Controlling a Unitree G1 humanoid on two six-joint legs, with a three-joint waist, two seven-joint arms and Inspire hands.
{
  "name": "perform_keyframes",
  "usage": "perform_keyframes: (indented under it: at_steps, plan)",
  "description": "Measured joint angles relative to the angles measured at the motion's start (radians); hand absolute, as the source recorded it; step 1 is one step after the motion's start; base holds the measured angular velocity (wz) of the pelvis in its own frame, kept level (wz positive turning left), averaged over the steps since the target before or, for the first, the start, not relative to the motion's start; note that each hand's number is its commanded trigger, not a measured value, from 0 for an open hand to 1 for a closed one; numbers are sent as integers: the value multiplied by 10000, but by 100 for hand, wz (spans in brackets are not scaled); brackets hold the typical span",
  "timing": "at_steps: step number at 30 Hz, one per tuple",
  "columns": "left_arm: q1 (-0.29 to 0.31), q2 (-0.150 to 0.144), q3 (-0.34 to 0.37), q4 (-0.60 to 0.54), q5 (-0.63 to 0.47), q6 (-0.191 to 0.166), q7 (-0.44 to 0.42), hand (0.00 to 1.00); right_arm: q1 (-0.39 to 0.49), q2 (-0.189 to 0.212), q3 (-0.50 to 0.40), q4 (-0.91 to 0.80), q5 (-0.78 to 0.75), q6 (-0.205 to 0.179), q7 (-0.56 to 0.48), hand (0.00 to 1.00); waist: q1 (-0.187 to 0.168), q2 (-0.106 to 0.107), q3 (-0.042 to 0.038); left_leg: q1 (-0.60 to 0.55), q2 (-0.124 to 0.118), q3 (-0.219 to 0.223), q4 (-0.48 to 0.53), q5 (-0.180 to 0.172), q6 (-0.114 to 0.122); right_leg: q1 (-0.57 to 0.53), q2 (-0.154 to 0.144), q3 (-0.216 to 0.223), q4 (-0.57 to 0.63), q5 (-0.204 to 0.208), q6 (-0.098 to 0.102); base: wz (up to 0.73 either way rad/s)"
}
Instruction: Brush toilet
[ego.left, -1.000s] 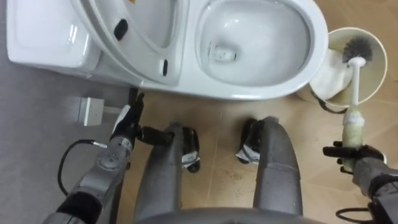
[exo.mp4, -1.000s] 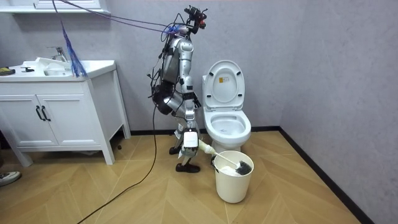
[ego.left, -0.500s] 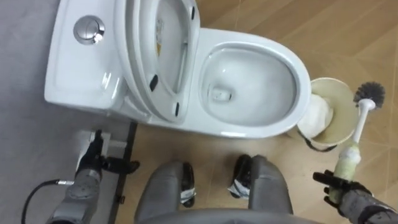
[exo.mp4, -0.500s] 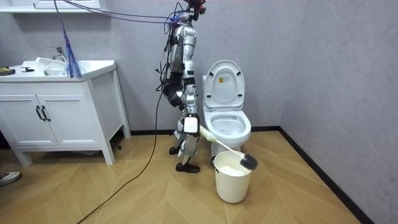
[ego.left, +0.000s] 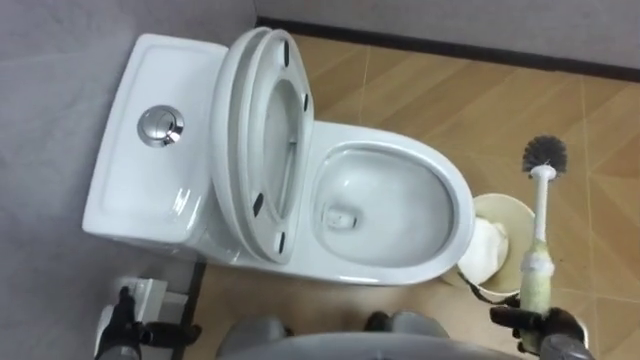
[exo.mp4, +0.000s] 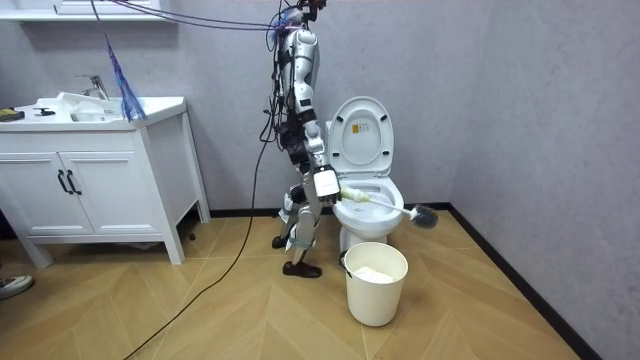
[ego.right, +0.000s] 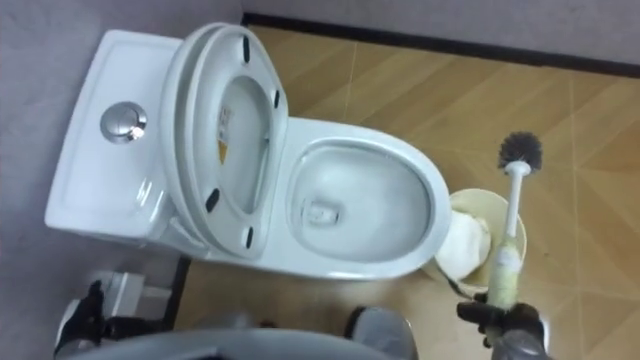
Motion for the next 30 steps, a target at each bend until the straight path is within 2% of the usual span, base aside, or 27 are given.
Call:
perform_keyframes:
  at_steps: [2,5,6,9,11,14,17,21,25,27,28,30]
  plan:
    - [214,-31,50,-494,285,-44,115,0,80,11,15,-274,-1047,-239,-70,100,10,-69,29,406,1,-64,-252,69,-48,401,33,-197,-236,1,2,12]
    - [613,-105,289,-1202,563,-124,222,0,250,10,35,-946,-2709,-309,-162,100,76,-152,42,665,-12,-143,-397,97,-97,707,103,-248,-341,1,2,8]
    - [760,-153,458,-1561,792,-125,349,0,276,23,75,-1064,-3211,-433,-178,100,137,-229,22,772,-6,-144,-507,133,-129,747,123,-248,-386,1,2,0]
    - [749,-294,721,-2244,1604,-125,614,0,371,37,189,-1121,-4389,-449,-225,100,326,-383,81,1008,-4,-272,-732,243,-156,1081,140,-411,-551,1,1,14]
    - [734,-324,738,-2782,2123,-120,697,0,579,92,243,-1209,-5188,-484,-225,100,361,-431,42,1047,9,-362,-735,250,-169,1278,188,-511,-761,3,-1,21]
    - [702,-532,928,-3421,3076,-131,858,0,749,146,242,-1275,-6360,-588,-225,100,461,-397,36,1089,13,-518,-735,255,-177,1452,194,-686,-836,6,-6,17]
    - [710,-542,1009,-3820,3432,-131,925,0,864,154,285,-1007,-7202,-786,-247,100,511,-357,70,972,24,-682,-628,257,-182,1587,250,-795,-1075,74,-11,19]
    - [703,-541,1047,-4497,4264,-126,1486,0,975,148,602,-305,-8326,-901,-250,100,622,-365,77,791,-8,-892,-563,264,-186,1539,249,-831,-1149,91,-6,19]
    - [710,-547,1048,-4767,4314,-112,1661,0,1011,149,615,275,-9540,-1011,-253,100,584,-342,116,778,7,-964,-530,267,-184,1589,255,-875,-1154,91,-5,8]
    - [713,-549,1037,-5289,4667,-71,1735,0,1137,146,642,494,-10025,-998,-216,100,540,-385,97,654,-1,-1081,-441,270,-189,1573,253,-900,-1145,90,-5,17]
    - [712,-549,999,-5426,4699,-120,1841,0,1185,121,720,622,-10234,-986,-178,100,584,-378,151,622,10,-1075,-438,277,-201,1543,260,-846,-1142,89,-6,7]
    - [665,-547,987,-6055,4964,-454,2141,0,1202,86,881,898,-10565,-987,-100,100,586,-398,168,580,4,-1066,-442,292,-219,1481,279,-798,-1136,89,-7,-3]
